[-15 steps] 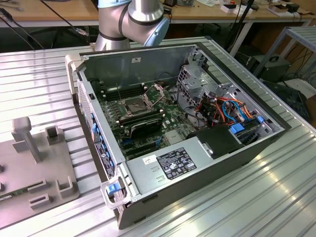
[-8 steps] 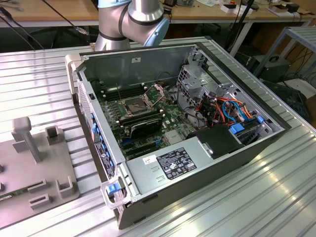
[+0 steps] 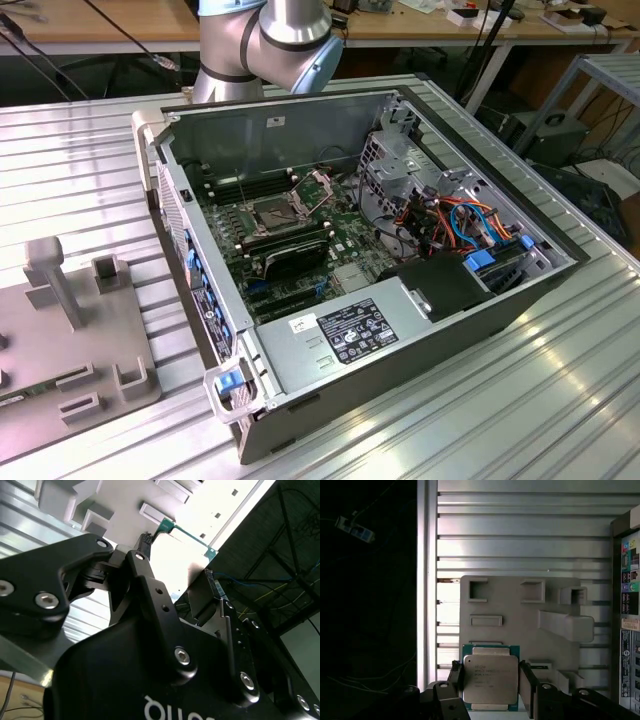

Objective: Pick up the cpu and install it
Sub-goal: 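Pick up the cpu and move it towards the insertion slot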

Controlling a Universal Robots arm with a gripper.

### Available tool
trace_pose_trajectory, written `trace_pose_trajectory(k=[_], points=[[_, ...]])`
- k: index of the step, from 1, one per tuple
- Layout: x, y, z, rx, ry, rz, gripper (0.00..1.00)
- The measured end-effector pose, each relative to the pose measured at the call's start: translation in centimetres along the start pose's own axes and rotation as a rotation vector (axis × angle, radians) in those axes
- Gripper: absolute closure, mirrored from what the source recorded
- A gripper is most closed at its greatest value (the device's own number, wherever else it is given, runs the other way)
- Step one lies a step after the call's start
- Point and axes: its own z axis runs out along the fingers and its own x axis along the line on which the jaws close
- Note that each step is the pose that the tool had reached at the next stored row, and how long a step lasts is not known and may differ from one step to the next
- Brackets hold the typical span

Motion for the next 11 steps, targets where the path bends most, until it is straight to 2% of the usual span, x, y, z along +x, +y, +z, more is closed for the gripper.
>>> trace_pose_trajectory(k=[11], points=[[-0.69,0.0,0.0,0.0,-0.0001,0.0,0.45]])
